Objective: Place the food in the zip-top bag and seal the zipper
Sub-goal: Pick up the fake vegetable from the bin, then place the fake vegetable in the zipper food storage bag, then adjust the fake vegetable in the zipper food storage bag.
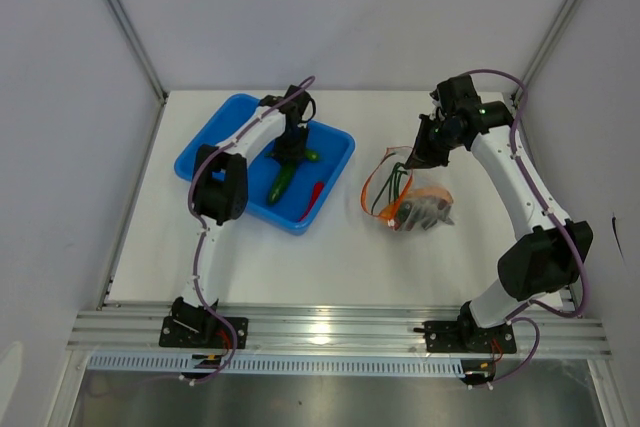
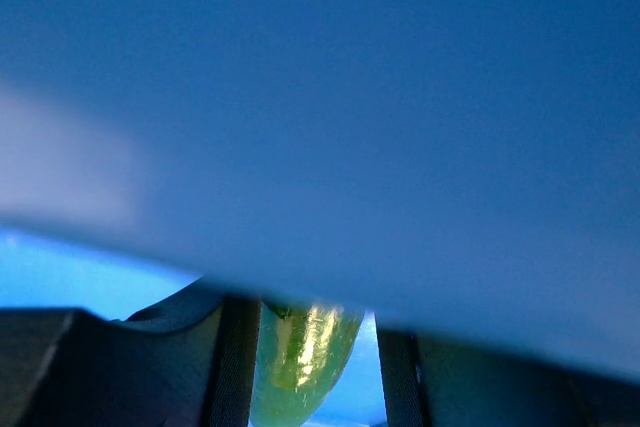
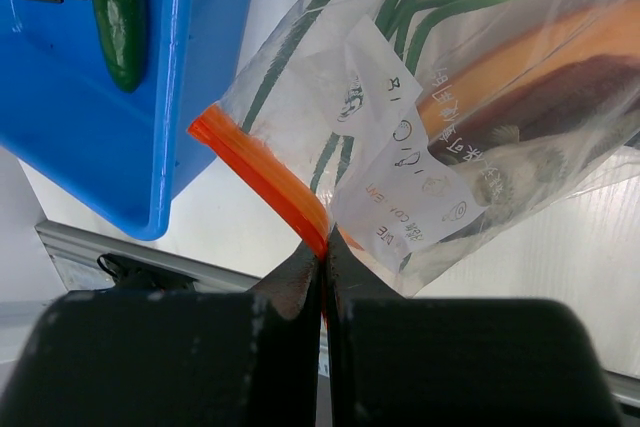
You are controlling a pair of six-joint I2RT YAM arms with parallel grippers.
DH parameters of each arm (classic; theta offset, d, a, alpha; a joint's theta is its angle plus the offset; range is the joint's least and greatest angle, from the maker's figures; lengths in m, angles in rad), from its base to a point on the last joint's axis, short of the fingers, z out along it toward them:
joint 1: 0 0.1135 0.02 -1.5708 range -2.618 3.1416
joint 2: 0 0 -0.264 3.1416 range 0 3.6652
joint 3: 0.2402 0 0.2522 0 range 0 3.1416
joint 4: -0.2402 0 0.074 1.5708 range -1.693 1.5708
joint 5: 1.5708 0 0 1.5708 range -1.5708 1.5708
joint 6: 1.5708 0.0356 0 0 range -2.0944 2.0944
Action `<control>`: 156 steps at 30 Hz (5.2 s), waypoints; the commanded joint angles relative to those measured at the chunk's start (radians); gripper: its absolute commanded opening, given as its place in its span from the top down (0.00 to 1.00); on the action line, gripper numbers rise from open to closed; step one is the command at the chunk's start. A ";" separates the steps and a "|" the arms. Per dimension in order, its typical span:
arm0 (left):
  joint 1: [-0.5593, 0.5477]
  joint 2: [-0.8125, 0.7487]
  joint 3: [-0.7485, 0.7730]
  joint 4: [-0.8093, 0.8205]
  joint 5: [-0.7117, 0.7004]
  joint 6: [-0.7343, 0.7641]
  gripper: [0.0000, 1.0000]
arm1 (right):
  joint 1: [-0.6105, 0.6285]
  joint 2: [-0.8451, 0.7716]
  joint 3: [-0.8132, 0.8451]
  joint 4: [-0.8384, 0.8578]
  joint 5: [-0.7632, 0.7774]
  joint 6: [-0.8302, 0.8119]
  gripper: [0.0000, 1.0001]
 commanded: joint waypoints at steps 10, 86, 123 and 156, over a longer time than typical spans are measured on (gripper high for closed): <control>-0.004 -0.274 0.079 -0.047 0.048 -0.088 0.99 | -0.002 -0.003 0.067 0.029 -0.041 0.026 1.00; -0.165 -0.783 -0.684 1.520 1.022 -0.262 0.18 | -0.071 -0.080 -0.075 0.287 -0.955 0.485 1.00; -0.373 -0.754 -0.133 0.055 0.332 -0.175 0.35 | -0.081 -0.086 -0.068 0.253 -0.705 0.497 1.00; -0.407 -0.500 0.025 0.033 0.245 -0.126 0.40 | -0.077 -0.080 -0.057 0.224 -0.668 0.480 1.00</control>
